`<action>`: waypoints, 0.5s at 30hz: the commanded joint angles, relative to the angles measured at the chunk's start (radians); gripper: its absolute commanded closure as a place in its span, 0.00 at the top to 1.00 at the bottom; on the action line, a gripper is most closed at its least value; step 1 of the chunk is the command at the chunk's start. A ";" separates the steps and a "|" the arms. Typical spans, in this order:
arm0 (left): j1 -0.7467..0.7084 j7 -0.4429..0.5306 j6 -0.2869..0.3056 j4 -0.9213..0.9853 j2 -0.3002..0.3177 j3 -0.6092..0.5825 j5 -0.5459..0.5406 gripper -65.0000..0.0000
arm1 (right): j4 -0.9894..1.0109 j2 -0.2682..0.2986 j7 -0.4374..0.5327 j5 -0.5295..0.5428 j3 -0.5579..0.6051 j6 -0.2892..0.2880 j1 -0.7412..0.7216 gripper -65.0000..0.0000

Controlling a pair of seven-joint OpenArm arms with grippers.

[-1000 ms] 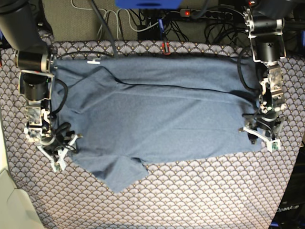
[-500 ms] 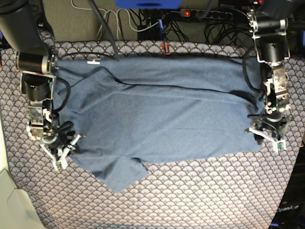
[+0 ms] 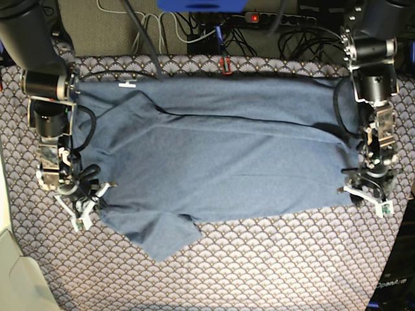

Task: Fold the T-shirt properly
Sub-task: 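Grasp the shirt's side edges with both grippers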

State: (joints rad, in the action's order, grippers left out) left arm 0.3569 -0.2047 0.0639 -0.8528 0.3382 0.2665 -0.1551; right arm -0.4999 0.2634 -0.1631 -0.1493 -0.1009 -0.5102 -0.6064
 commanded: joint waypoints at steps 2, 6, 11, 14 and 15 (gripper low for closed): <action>0.031 0.100 0.000 0.034 0.014 -0.003 -0.001 0.52 | -0.006 0.004 -0.019 -0.005 0.000 0.003 -0.017 0.00; 0.064 0.205 0.003 0.163 0.012 -0.023 -0.001 0.52 | -0.006 0.004 -0.019 -0.005 0.000 0.003 -0.017 0.00; 0.107 0.236 0.004 0.300 0.011 -0.069 -0.004 0.52 | -0.006 0.004 -0.020 -0.005 0.000 0.002 -0.019 0.00; 0.107 0.236 0.004 0.298 0.003 -0.079 -0.005 0.52 | -0.006 0.004 -0.020 -0.005 0.002 0.002 -0.019 0.00; 0.107 0.236 0.004 0.295 -0.004 -0.079 -0.004 0.52 | -0.006 0.004 -0.020 -0.005 0.002 0.002 -0.019 0.00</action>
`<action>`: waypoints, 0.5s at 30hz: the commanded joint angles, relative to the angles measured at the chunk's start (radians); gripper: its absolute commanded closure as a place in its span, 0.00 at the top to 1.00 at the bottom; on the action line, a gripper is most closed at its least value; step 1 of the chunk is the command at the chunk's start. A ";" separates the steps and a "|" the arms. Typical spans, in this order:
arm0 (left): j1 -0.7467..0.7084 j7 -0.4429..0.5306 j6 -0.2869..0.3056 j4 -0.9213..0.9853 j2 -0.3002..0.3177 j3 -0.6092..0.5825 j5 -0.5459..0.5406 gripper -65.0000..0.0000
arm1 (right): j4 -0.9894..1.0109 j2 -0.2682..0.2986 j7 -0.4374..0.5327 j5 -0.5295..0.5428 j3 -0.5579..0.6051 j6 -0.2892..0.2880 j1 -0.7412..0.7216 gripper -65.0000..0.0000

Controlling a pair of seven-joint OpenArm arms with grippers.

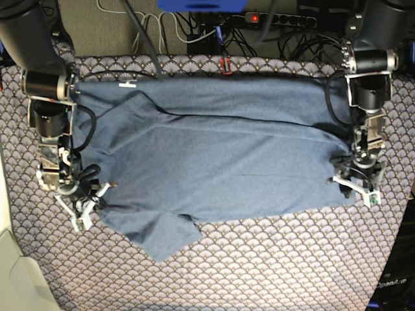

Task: Fold the T-shirt properly
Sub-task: 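Grasp the shirt's side edges with both grippers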

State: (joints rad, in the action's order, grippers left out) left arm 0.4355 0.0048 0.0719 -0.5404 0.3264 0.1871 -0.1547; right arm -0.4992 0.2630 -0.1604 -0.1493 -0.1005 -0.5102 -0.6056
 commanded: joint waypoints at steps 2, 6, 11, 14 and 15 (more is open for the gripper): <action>0.038 0.027 -0.004 -0.017 0.003 0.002 -0.003 0.52 | -0.006 0.005 -0.023 -0.005 0.002 0.002 -0.020 0.00; 0.049 0.027 -0.004 -0.007 0.001 0.002 -0.003 0.52 | -0.006 0.005 -0.023 -0.005 0.002 0.002 -0.020 0.00; 0.049 0.027 -0.004 -0.007 -0.020 0.002 -0.003 0.52 | -0.006 0.005 -0.023 -0.005 0.002 0.002 -0.021 0.00; 0.049 0.027 -0.004 -0.007 -0.020 0.002 -0.006 0.52 | -0.006 0.005 -0.023 -0.005 0.002 0.002 -0.023 0.00; 0.047 0.027 -0.004 -0.005 -0.022 0.002 -0.006 0.52 | -0.006 0.005 -0.023 -0.005 0.002 0.002 -0.023 0.00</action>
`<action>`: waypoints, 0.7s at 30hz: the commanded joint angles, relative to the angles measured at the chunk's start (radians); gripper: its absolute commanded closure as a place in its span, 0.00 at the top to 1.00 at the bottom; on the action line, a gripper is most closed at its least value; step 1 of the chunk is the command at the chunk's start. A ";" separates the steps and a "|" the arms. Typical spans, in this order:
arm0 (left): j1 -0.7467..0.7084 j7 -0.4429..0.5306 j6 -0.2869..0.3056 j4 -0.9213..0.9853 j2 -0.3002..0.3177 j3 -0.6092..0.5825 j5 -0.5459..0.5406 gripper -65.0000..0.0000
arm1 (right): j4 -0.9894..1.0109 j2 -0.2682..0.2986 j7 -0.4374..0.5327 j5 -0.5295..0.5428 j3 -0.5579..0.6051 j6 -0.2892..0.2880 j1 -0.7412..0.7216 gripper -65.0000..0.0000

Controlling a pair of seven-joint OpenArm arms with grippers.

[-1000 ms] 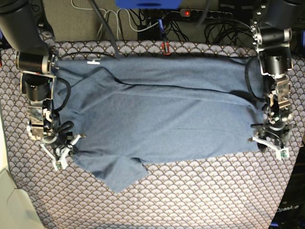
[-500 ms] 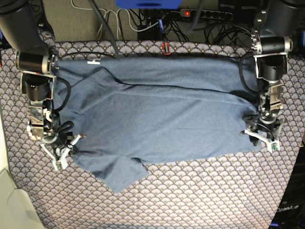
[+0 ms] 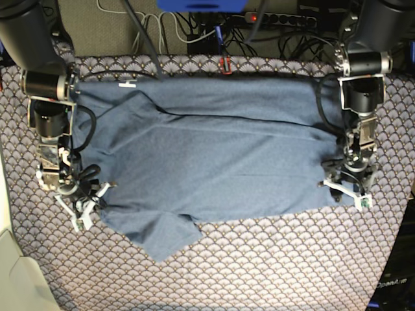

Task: Fold the T-shirt properly
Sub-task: 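Grasp the shirt's side edges with both grippers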

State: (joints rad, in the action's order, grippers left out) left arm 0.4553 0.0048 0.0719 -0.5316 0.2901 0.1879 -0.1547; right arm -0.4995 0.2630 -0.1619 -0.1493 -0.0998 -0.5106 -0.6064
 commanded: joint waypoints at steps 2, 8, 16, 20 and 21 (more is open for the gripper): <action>0.026 0.027 -0.004 -0.014 0.014 0.002 -0.007 0.52 | -0.006 0.005 -0.021 -0.005 0.001 0.002 -0.020 0.00; 0.023 0.027 -0.010 -0.014 0.014 0.008 -0.009 0.52 | -0.006 0.005 -0.021 -0.005 0.001 0.002 -0.019 0.00; 0.009 0.027 -0.011 -0.012 0.014 0.009 -0.009 0.51 | -0.006 0.005 -0.023 -0.005 0.001 0.002 -0.017 0.00; 0.006 0.027 -0.011 -0.012 0.014 0.009 -0.009 0.51 | -0.006 0.005 -0.023 -0.005 0.001 0.002 -0.017 0.00; 0.001 0.027 -0.011 -0.011 0.014 0.009 -0.009 0.51 | -0.006 0.005 -0.023 -0.005 0.001 0.002 -0.017 0.00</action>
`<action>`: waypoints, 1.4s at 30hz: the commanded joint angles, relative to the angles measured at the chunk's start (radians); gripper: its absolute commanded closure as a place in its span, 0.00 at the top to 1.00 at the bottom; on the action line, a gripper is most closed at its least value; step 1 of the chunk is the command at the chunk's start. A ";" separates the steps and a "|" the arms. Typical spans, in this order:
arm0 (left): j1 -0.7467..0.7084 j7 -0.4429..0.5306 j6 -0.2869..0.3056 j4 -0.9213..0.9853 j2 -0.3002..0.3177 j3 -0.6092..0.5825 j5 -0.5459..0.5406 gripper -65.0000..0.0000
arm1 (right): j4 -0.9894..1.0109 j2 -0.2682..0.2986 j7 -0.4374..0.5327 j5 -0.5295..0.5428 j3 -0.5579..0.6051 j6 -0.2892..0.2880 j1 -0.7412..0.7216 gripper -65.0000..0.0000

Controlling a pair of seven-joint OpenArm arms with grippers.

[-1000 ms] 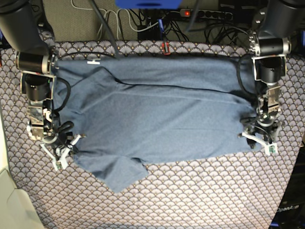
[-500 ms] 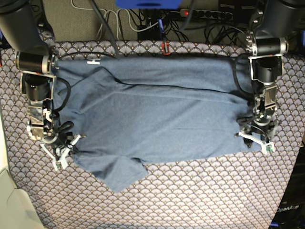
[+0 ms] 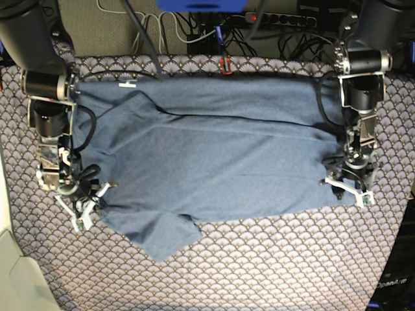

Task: Fold the T-shirt properly
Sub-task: 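Grasp the shirt's side edges with both grippers, then lift the side edges and fold them toward the collar with both grippers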

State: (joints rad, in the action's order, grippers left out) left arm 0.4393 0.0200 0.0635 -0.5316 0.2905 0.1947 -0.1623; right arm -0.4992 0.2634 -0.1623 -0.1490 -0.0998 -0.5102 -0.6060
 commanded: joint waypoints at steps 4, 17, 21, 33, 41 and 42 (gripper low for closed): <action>0.006 0.011 -0.003 -0.011 0.014 0.002 -0.001 0.44 | -0.006 0.004 -0.023 -0.005 0.001 0.002 -0.018 0.00; -0.010 0.010 -0.003 -0.026 0.014 0.002 -0.001 0.02 | -0.008 0.009 -0.023 -0.005 0.001 0.000 -0.018 0.00; -0.012 0.002 -0.003 -0.089 0.014 0.002 -0.001 0.01 | -0.052 0.010 -0.027 -0.005 0.001 0.000 -0.016 0.00; -0.153 0.001 -0.004 -0.308 0.014 0.004 -0.003 0.01 | -0.390 0.009 -0.130 -0.005 -0.004 0.000 0.140 0.00; -0.201 -0.035 -0.004 -0.379 0.008 0.067 -0.003 0.01 | -0.560 0.009 -0.158 -0.004 -0.005 0.000 0.254 0.00; -0.201 -0.070 -0.004 -0.391 0.000 0.082 -0.003 0.01 | -0.583 0.009 -0.158 -0.004 -0.005 0.000 0.274 0.00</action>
State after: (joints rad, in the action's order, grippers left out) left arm 0.2157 -0.0853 0.0643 -0.9039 0.2798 0.2760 -0.1635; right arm -1.0660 0.2577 -0.3401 -0.1574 -0.0998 -0.5148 -0.3069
